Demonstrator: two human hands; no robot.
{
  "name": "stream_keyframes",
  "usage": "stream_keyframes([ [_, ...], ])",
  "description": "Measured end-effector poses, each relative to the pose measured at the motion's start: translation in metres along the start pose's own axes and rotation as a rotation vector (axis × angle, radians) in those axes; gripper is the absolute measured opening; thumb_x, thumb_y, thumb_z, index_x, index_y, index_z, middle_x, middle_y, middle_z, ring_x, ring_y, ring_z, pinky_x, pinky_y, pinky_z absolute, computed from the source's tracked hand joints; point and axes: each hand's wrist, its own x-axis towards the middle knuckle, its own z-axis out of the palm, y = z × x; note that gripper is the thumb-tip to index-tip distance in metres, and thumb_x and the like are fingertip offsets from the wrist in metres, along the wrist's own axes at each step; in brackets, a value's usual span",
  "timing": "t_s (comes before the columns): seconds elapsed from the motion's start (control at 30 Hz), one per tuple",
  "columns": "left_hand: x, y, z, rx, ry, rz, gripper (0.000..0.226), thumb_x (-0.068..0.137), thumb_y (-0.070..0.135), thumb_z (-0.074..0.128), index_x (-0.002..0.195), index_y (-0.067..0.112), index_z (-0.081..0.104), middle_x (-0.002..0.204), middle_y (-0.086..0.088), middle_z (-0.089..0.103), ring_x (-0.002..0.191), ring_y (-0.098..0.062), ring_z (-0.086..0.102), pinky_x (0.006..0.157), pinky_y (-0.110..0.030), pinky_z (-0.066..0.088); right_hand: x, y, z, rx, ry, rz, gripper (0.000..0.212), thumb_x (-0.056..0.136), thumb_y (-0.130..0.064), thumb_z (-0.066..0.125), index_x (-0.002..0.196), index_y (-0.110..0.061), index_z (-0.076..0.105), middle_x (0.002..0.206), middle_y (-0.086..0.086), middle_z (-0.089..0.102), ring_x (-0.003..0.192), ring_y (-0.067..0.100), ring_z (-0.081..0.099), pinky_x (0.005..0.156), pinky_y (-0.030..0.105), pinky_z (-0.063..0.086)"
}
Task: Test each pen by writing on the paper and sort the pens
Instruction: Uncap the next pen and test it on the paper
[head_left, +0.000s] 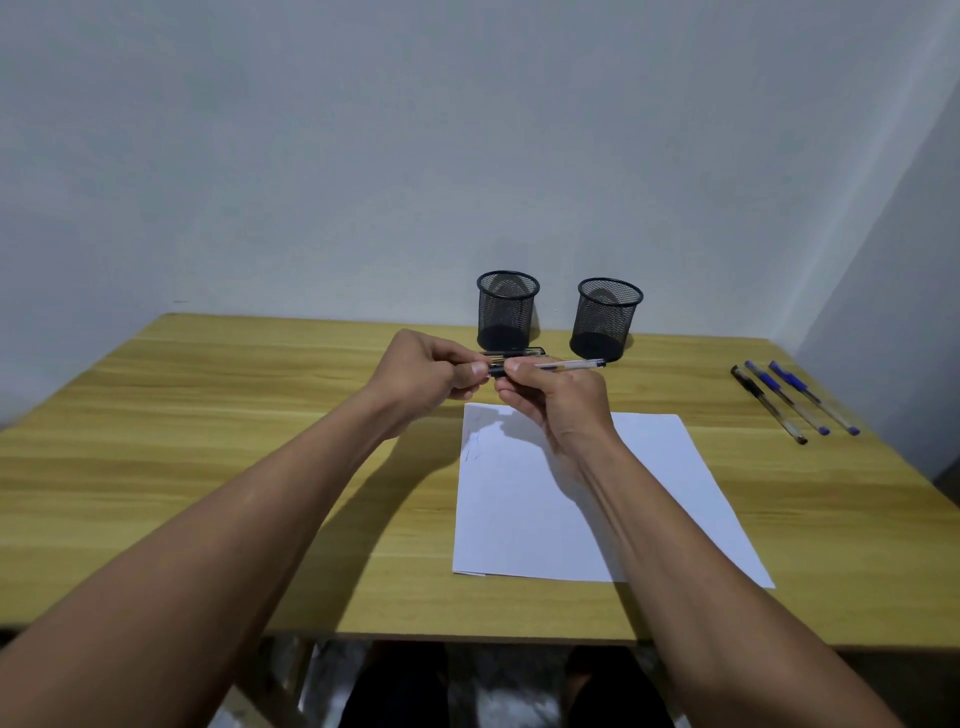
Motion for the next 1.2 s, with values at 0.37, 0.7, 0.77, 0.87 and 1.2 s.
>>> stream_keyframes([
  [0.37, 0.001, 0.007, -0.012, 0.039, -0.008, -0.048, 0.004, 0.084, -0.003, 0.072, 0.085, -0.001, 0.076, 0.073, -0.016, 0.068, 0.059, -0.016, 0.06, 0.066, -0.024, 0.059, 0.002, 0.004, 0.01, 0.023, 0.023, 0.037, 0.002, 0.083, 0.004, 0.076, 0.083, 0.005, 0.074, 0.074, 0.018, 0.074, 0.067, 0.023, 0.074, 0.068, 0.024, 0.063],
  [0.7, -0.001, 0.001, -0.012, -0.021, 0.004, -0.116, 0.005, 0.083, -0.003, 0.072, 0.087, -0.005, 0.074, 0.067, -0.013, 0.068, 0.06, -0.018, 0.058, 0.063, -0.022, 0.058, 0.003, 0.008, 0.012, -0.004, 0.001, 0.062, 0.003, 0.083, 0.005, 0.076, 0.081, 0.005, 0.074, 0.073, 0.018, 0.074, 0.067, 0.023, 0.074, 0.064, 0.022, 0.061],
  [0.77, 0.002, 0.002, -0.019, 0.042, -0.003, -0.134, 0.005, 0.084, -0.002, 0.071, 0.084, -0.006, 0.073, 0.069, -0.015, 0.066, 0.058, -0.017, 0.057, 0.067, -0.024, 0.058, 0.003, 0.008, 0.008, 0.038, 0.043, 0.084, 0.004, 0.084, 0.004, 0.075, 0.082, 0.006, 0.073, 0.072, 0.017, 0.074, 0.065, 0.021, 0.074, 0.064, 0.021, 0.061],
  [0.87, 0.005, -0.011, -0.045, 0.084, 0.065, -0.203, 0.005, 0.082, -0.001, 0.071, 0.084, -0.005, 0.073, 0.077, -0.012, 0.069, 0.067, -0.018, 0.06, 0.077, -0.028, 0.058, 0.009, 0.001, -0.01, 0.004, 0.081, 0.019, 0.004, 0.086, 0.004, 0.074, 0.083, 0.006, 0.072, 0.071, 0.015, 0.072, 0.062, 0.019, 0.074, 0.062, 0.02, 0.06],
  [1.2, 0.012, -0.052, -0.017, 0.555, 0.219, 0.038, 0.008, 0.08, 0.018, 0.077, 0.085, 0.024, 0.08, 0.084, 0.005, 0.075, 0.083, -0.01, 0.066, 0.07, -0.019, 0.049, 0.004, 0.02, -0.008, -0.212, 0.081, 0.023, 0.019, 0.086, -0.011, 0.08, 0.09, 0.007, 0.075, 0.075, 0.016, 0.074, 0.063, 0.015, 0.07, 0.063, 0.022, 0.062],
])
